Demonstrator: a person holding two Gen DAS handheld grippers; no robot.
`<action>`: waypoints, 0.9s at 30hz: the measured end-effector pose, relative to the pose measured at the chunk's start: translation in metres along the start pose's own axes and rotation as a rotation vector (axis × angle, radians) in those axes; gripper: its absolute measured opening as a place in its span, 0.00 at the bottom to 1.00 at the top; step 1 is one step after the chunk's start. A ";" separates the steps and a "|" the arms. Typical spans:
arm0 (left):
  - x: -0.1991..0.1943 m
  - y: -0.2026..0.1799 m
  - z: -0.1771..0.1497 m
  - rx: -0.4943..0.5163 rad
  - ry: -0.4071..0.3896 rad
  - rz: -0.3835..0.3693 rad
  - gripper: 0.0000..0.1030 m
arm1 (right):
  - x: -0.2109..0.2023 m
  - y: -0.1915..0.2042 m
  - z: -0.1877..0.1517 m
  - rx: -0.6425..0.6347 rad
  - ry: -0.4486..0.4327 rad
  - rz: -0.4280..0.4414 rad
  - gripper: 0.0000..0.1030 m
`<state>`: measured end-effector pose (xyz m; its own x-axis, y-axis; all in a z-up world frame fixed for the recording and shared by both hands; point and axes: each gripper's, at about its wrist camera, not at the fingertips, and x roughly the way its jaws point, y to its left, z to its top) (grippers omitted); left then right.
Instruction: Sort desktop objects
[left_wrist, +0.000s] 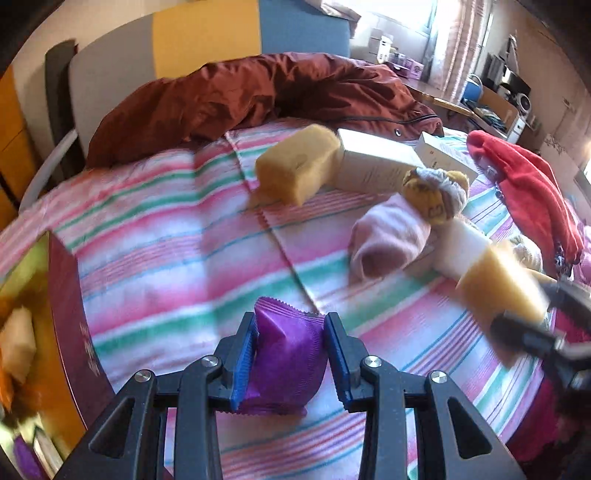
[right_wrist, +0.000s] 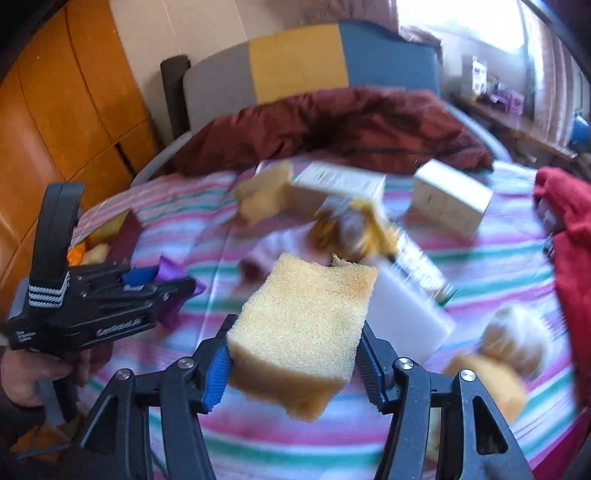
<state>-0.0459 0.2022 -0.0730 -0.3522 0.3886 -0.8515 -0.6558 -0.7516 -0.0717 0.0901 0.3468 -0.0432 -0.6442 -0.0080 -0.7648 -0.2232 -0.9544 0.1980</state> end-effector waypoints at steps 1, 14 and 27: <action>-0.001 0.000 -0.003 -0.005 -0.004 0.003 0.36 | 0.001 0.003 -0.004 -0.002 0.008 0.002 0.58; 0.015 0.002 -0.021 -0.022 0.007 -0.013 0.39 | 0.015 0.015 -0.037 0.021 0.092 -0.016 0.63; -0.043 -0.002 -0.029 0.003 -0.106 -0.070 0.38 | 0.010 0.029 -0.044 0.000 0.067 -0.056 0.58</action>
<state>-0.0101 0.1712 -0.0514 -0.3740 0.4939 -0.7850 -0.6830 -0.7193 -0.1272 0.1091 0.3062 -0.0722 -0.5801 0.0252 -0.8142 -0.2571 -0.9541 0.1536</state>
